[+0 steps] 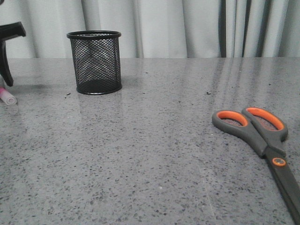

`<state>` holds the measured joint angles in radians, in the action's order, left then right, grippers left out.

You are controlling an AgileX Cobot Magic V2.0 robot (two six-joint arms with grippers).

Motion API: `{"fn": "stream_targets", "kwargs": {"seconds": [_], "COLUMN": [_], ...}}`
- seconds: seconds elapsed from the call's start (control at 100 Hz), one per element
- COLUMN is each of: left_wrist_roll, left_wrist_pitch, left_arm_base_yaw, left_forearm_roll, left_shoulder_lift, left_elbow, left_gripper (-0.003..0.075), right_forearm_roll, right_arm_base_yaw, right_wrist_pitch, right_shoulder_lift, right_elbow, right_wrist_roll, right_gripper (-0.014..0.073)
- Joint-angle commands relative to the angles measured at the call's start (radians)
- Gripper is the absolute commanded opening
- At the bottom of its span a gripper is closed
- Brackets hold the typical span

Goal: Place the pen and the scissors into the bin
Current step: 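Lower the left gripper onto the pink marker and grasp it, then lift the pink marker upright and drop it into the mesh cup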

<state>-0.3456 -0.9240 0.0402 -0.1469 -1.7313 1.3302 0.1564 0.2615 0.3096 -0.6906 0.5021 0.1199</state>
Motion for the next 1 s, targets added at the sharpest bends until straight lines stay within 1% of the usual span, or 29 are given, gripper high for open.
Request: {"fn": "stream_targets", "kwargs": {"seconds": [0.0,0.08,0.11,0.16,0.23,0.28,0.37,0.45,0.49,0.55,0.61,0.69,0.71,0.72,0.73,0.79,0.82,0.89,0.99], "left_wrist_roll": [-0.011,-0.009,-0.009,0.001,0.046,0.086,0.122,0.158,0.207,0.333,0.471,0.737,0.806,0.851,0.851,1.055,1.113,1.215,1.278], "left_wrist_pitch": [0.015,0.013,0.011,0.009,0.005,0.005,0.015,0.083,0.143,0.27,0.408,0.549,0.588,0.597,0.605,0.66,0.673,0.683,0.713], "left_arm_base_yaw": [-0.004,-0.004,-0.004,-0.004,-0.004,-0.004,-0.004,-0.002,0.003,0.017,0.039,0.084,0.098,0.108,0.113,0.162,0.183,0.232,0.288], "left_forearm_roll": [-0.007,0.0,0.007,0.02,0.029,0.029,0.024,-0.016,-0.081,-0.189,-0.347,-0.601,-0.699,-0.722,-0.744,-0.923,-1.002,-1.099,-1.097], "left_shoulder_lift": [0.018,0.002,0.0,-0.002,-0.004,-0.004,-0.004,0.017,0.038,0.09,0.151,0.223,0.244,0.249,0.253,0.284,0.29,0.287,0.259], "left_elbow": [0.028,0.028,0.028,0.028,0.024,0.024,0.024,0.03,0.03,0.03,0.03,0.03,0.03,0.03,0.03,0.03,0.03,0.03,0.028], "left_gripper": [0.0316,0.0308,0.0295,0.0246,0.0116,-0.002,-0.0019,-0.0018,-0.0018,-0.0018,-0.0018,-0.0018,-0.0018,-0.0018,-0.0018,-0.0018,-0.0018,-0.0018,-0.0018], "right_forearm_roll": [-0.001,-0.001,-0.001,-0.001,-0.001,-0.001,-0.001,-0.001,-0.001,-0.001,-0.001,0.001,0.001,0.001,0.001,0.001,0.004,0.005,0.005], "right_arm_base_yaw": [0.003,0.003,0.003,0.003,0.003,0.003,0.003,0.003,0.003,0.003,0.003,0.003,0.003,0.003,0.003,0.003,0.003,0.003,0.003], "right_wrist_pitch": [-0.064,-0.064,-0.064,-0.064,-0.064,-0.064,-0.061,-0.061,-0.061,-0.061,-0.061,-0.063,-0.064,-0.064,-0.066,-0.073,-0.075,-0.081,-0.079], "right_shoulder_lift": [-0.013,-0.023,-0.024,-0.026,-0.026,-0.026,-0.026,-0.026,-0.026,-0.026,-0.026,-0.026,-0.026,-0.026,-0.026,-0.026,-0.026,-0.026,-0.026], "right_elbow": [0.036,0.036,0.036,0.036,0.036,0.036,0.036,0.036,0.036,0.036,0.036,0.036,0.036,0.036,0.036,0.036,0.036,0.036,0.036], "right_wrist_roll": [-0.003,-0.003,-0.003,-0.003,-0.003,-0.003,-0.003,-0.003,-0.003,-0.003,-0.003,-0.003,-0.003,-0.003,-0.003,-0.003,-0.003,-0.003,-0.003], "right_gripper": [0.0399,0.0399,0.0399,0.0399,0.0399,0.0399,0.0399,0.0399,0.0399,0.0399,0.0399,0.0399,0.0399,0.0399,0.0399,0.0399,0.0399,0.0399,0.0399]}}
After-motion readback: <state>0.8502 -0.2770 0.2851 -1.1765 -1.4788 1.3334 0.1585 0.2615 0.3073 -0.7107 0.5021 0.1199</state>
